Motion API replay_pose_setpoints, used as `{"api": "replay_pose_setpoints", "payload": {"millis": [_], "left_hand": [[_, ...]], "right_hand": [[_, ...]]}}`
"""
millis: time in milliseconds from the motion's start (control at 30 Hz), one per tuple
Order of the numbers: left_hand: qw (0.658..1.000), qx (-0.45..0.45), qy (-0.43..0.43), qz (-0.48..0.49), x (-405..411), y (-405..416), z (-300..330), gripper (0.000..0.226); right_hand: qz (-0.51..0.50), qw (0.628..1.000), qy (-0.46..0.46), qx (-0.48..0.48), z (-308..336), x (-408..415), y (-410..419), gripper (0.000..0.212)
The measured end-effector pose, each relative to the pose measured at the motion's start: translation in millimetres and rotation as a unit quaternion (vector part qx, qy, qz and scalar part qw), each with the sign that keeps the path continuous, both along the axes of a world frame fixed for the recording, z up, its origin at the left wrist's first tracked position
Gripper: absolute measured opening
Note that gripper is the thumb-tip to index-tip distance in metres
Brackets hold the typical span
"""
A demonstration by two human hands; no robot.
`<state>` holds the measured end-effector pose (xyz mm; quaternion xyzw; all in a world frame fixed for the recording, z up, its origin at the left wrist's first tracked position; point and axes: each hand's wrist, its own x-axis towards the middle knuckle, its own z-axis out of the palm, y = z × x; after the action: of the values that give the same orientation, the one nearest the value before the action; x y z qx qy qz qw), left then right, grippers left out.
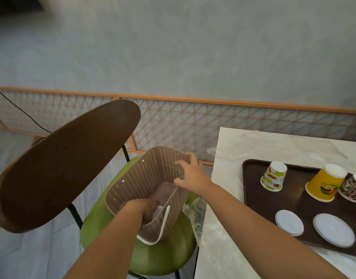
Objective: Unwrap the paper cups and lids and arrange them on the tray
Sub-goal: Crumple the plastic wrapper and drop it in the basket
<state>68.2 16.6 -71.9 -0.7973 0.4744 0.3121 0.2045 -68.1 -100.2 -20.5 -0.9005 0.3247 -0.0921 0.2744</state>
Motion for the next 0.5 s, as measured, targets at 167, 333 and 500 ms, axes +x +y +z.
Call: {"api": "replay_pose_setpoints", "payload": {"millis": [167,333,500], "left_hand": [[0.997,-0.066,0.037,0.0,-17.0,-8.8,15.6,0.08],[0.994,-0.107,0.027,-0.017,-24.1,-14.8,24.3,0.059],[0.989,-0.147,0.014,0.023,-6.7,-6.4,17.6,0.052]], "right_hand": [[-0.003,1.0,-0.002,0.002,0.1,-0.1,1.6,0.052],[-0.007,1.0,-0.002,0.018,-0.1,-2.3,1.0,0.049],[-0.004,1.0,0.002,0.025,1.2,-1.2,2.1,0.048]]}}
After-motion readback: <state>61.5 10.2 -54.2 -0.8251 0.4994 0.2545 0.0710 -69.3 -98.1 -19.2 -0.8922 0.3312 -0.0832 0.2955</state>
